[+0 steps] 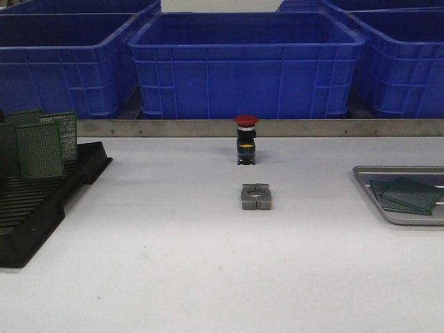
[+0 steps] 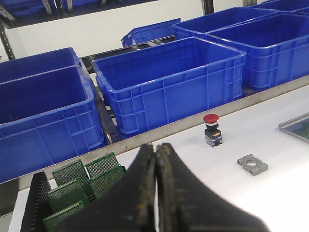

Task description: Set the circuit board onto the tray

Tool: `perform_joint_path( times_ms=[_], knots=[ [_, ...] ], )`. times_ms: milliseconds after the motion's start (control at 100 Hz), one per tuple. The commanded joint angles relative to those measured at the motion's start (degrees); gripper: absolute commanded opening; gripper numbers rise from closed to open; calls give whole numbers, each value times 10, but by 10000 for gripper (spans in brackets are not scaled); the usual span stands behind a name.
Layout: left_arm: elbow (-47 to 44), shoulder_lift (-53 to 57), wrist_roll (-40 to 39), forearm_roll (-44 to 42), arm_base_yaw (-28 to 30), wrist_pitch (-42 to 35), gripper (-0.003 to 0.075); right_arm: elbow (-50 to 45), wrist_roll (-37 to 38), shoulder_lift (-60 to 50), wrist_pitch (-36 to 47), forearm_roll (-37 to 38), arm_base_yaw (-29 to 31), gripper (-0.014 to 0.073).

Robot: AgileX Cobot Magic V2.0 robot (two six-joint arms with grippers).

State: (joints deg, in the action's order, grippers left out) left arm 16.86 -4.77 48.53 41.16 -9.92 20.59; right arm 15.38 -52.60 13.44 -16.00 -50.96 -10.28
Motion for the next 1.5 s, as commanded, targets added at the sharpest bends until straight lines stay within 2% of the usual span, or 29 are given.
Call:
perform_joint_path(
  times_ms=[0,260,360,430,510,580,650,840,880,950,1070,1490],
  knots=[
    [15,-6,-5,17,2,-32,-20,15,-6,5,14,-11,1,-112],
    [14,-6,-5,17,2,-32,-20,15,-6,5,11,-11,1,-112],
    [3,-6,-27,23,2,-76,-20,15,-6,5,11,-11,1,-112],
    [-17,-6,-108,-12,2,-119,-20,15,-6,5,11,-11,1,-112],
    [-42,-5,-264,-171,6,-158,-20,15,-6,5,11,-11,1,-112],
    [-74,-5,-402,-274,18,-194,-20,15,-6,5,11,-11,1,-112],
    [-110,-5,-466,-344,32,-231,-20,15,-6,5,11,-11,1,-112],
    [-199,61,-477,-361,62,-240,-20,15,-6,5,11,-11,1,-112],
    [-196,70,-485,-363,65,-181,-20,15,-6,5,11,-11,1,-112],
    [-197,65,-485,-381,66,-169,-20,15,-6,5,7,-11,1,-112],
    [-197,69,-505,-412,66,-165,-20,15,-6,5,0,-11,1,-112],
    [-197,68,-515,-412,64,-168,-20,15,-6,5,-15,-11,1,-112]
  ],
)
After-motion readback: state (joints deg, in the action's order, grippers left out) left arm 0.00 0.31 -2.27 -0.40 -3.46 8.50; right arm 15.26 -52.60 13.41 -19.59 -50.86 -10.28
